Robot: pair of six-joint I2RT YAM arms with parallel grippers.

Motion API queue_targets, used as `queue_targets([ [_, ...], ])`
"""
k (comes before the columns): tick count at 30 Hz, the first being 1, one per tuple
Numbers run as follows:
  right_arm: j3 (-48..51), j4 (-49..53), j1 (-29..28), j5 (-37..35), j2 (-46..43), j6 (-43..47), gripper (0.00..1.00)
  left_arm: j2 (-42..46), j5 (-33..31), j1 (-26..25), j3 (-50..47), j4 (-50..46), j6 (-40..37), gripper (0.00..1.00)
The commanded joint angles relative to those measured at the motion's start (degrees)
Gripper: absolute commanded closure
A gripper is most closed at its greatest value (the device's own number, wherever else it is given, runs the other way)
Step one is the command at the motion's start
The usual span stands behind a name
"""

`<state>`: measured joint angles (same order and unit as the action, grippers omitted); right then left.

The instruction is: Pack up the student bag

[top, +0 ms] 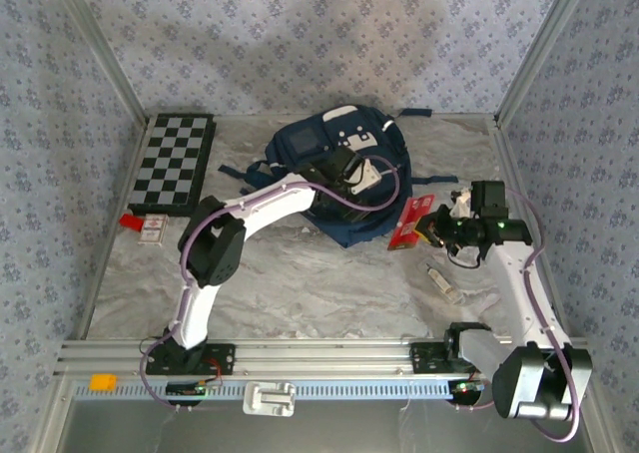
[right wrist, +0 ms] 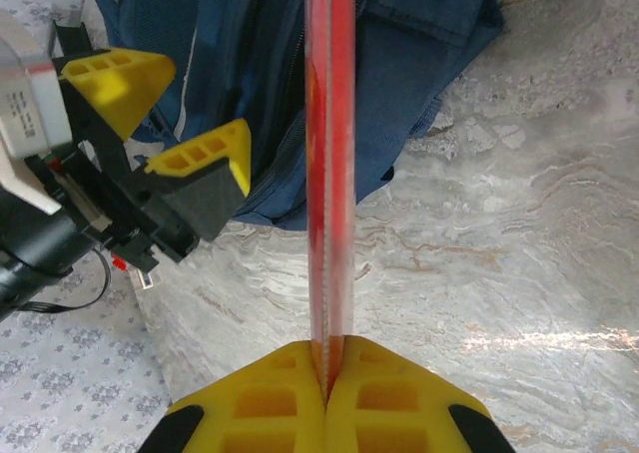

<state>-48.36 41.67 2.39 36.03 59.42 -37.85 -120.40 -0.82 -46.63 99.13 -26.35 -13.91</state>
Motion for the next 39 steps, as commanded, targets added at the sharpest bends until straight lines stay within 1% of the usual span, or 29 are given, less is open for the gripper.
queue_targets([
  [1, -1.9, -0.4, 0.3, 1.7, 0.8, 1.3, 1.00, -2.2, -2.4, 0.7, 4.0, -0.5, -1.6, 0.29],
  [2, -2.0, -0.4, 0.4, 1.8, 0.9, 1.4, 1.00, -2.7, -2.5, 1.0, 4.5, -0.5, -1.6, 0.33],
  [4, -2.2, -0.3, 0.3, 1.8, 1.0, 1.4, 1.00, -3.1, -2.1, 1.9, 5.6, -0.7, -0.9, 0.46],
  [9, -2.2, -0.4, 0.4, 2.1, 1.1, 1.4, 1.00, -2.4, 0.2, 3.6, 7.2, -2.1, 0.3, 0.81],
  [12, -2.3, -0.6, 0.3, 2.4, 1.4, 1.4, 1.00, -0.8, 1.4, 4.0, 7.9, -2.0, 0.9, 0.97],
  [13, -2.5, -0.6, 0.3, 2.6, 1.5, 1.4, 1.00, -0.5, 1.4, 3.9, 8.7, -2.4, 1.2, 1.00],
  [16, -3.1, -0.8, -0.3, 3.4, 1.6, 1.3, 1.00, 1.1, 1.1, 4.4, 12.2, -5.2, 3.0, 1.00],
  [17, -3.3, -1.2, -0.7, 3.6, 1.7, 1.0, 1.00, 1.5, 0.7, 4.6, 14.8, -6.0, 3.8, 1.00],
  [22, -5.3, -4.5, -6.0, 2.8, 3.6, -1.8, 1.00, 2.8, -0.4, 6.0, 24.5, -11.2, 7.3, 1.00],
  [26, -4.7, -15.6, -11.6, 1.9, 6.9, -7.7, 1.00, 2.2, -1.2, 6.5, 31.7, -16.1, 8.9, 1.00],
  [28, -6.2, -20.3, -14.8, -0.7, 10.6, -8.9, 1.00, 2.4, -0.7, 6.4, 33.1, -16.7, 9.4, 1.00],
  [30, -7.6, -25.0, -16.9, -3.5, 14.5, -10.7, 1.00, 2.5, -0.2, 6.4, 33.7, -17.0, 9.9, 1.00],
  [32, -8.3, -33.0, -18.6, -5.0, 18.0, -13.4, 1.00, 2.3, -0.5, 6.4, 35.3, -18.1, 10.7, 1.00],
  [34, -9.8, -37.5, -20.4, -10.0, 21.6, -13.9, 1.00, 2.5, 0.2, 6.4, 36.5, -19.1, 11.9, 1.00],
  [36, -11.0, -41.8, -21.1, -13.0, 25.6, -15.1, 1.00, 3.0, 0.6, 6.4, 36.6, -18.9, 13.1, 1.00],
  [39, -10.7, -51.0, -21.8, -17.4, 31.4, -18.6, 1.00, 3.1, 0.8, 6.4, 36.6, -19.0, 14.6, 1.00],
])
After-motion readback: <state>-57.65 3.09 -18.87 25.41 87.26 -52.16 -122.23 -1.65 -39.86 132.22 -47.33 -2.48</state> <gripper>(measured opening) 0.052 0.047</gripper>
